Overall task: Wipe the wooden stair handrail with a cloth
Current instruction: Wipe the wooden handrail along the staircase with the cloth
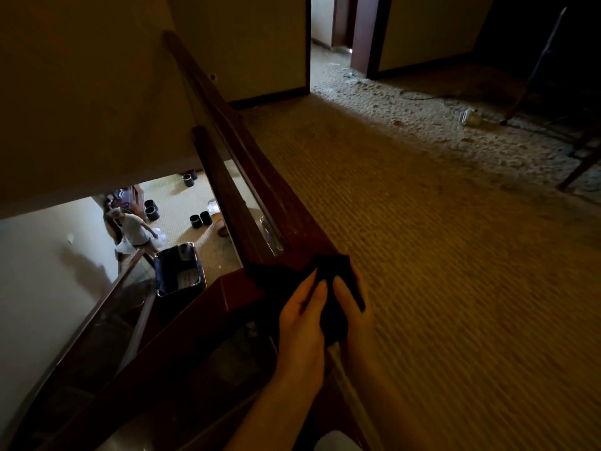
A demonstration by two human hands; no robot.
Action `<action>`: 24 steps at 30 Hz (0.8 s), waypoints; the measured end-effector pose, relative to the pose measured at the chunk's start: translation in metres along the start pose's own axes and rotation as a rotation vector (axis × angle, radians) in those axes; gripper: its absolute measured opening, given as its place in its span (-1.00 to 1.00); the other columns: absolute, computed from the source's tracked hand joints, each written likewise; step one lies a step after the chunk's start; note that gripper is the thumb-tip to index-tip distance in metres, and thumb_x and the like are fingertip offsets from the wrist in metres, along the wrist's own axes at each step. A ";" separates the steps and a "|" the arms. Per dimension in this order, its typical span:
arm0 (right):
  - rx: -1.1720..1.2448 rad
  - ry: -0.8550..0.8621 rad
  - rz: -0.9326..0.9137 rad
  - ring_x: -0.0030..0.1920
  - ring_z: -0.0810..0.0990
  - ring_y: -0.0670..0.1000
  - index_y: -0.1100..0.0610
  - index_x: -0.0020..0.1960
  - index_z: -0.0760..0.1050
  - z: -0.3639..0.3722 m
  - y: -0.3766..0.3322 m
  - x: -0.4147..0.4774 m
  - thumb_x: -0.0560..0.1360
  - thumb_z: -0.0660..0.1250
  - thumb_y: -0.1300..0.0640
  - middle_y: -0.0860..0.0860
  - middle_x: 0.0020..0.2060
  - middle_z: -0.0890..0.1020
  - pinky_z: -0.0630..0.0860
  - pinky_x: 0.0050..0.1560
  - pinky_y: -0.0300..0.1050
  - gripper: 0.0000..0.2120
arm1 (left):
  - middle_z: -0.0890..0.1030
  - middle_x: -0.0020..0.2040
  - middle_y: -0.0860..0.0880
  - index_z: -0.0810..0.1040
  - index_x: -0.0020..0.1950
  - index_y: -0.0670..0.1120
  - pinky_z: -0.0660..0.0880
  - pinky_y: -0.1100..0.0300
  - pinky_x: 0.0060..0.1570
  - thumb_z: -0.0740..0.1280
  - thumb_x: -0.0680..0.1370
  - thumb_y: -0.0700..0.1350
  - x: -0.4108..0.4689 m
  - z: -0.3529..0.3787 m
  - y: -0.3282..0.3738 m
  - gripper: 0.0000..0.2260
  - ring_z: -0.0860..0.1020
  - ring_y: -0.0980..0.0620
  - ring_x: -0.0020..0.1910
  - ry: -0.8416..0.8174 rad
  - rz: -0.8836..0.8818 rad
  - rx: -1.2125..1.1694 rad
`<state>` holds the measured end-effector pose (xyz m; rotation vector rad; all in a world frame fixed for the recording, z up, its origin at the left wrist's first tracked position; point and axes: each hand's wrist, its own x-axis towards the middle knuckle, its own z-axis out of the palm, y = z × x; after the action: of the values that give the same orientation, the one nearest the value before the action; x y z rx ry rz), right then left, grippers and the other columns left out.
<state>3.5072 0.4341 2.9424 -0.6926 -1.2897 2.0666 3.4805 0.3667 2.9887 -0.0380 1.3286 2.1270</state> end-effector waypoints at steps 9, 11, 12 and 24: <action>-0.273 0.301 -0.203 0.13 0.54 -0.21 -0.20 0.04 0.54 -0.037 -0.009 0.053 0.48 0.46 0.07 -0.23 0.06 0.60 0.51 0.16 -0.09 -0.78 | 0.35 0.48 0.09 0.42 0.36 0.14 0.15 0.18 0.49 0.22 0.64 -0.22 0.017 -0.031 -0.004 -0.64 0.18 0.19 0.49 0.038 0.438 0.958; -0.623 0.047 -0.366 0.09 0.50 -0.20 -0.11 0.04 0.62 -0.027 -0.002 0.067 0.46 0.49 0.05 -0.20 0.02 0.60 0.47 0.16 -0.11 -0.82 | 0.18 0.56 0.03 0.30 0.48 0.02 -0.17 0.15 0.50 0.18 0.65 -0.18 0.042 -0.042 -0.006 -0.61 -0.06 0.17 0.49 0.146 0.480 1.235; -0.803 -0.038 -0.458 0.08 0.47 -0.15 -0.06 0.05 0.64 -0.022 0.004 0.074 0.44 0.50 0.04 -0.13 0.01 0.58 0.46 0.13 -0.09 -0.82 | 0.14 0.57 0.01 0.25 0.52 -0.02 -0.24 0.14 0.48 0.17 0.66 -0.16 0.054 -0.047 -0.008 -0.59 -0.10 0.15 0.50 0.176 0.499 1.325; -1.197 -0.135 -0.461 0.05 0.50 0.12 0.13 0.08 0.58 0.012 0.008 0.149 0.50 0.43 -0.03 0.14 0.00 0.53 0.44 -0.01 -0.04 -0.73 | 0.59 0.17 -0.16 0.53 0.28 -0.18 0.40 -0.02 0.26 0.22 0.58 -0.16 0.109 -0.048 -0.013 -0.70 0.53 -0.13 0.19 0.369 0.551 1.722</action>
<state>3.3954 0.5317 2.9226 -0.6116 -2.4680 0.8331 3.3860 0.3847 2.9181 0.7073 3.1536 0.6059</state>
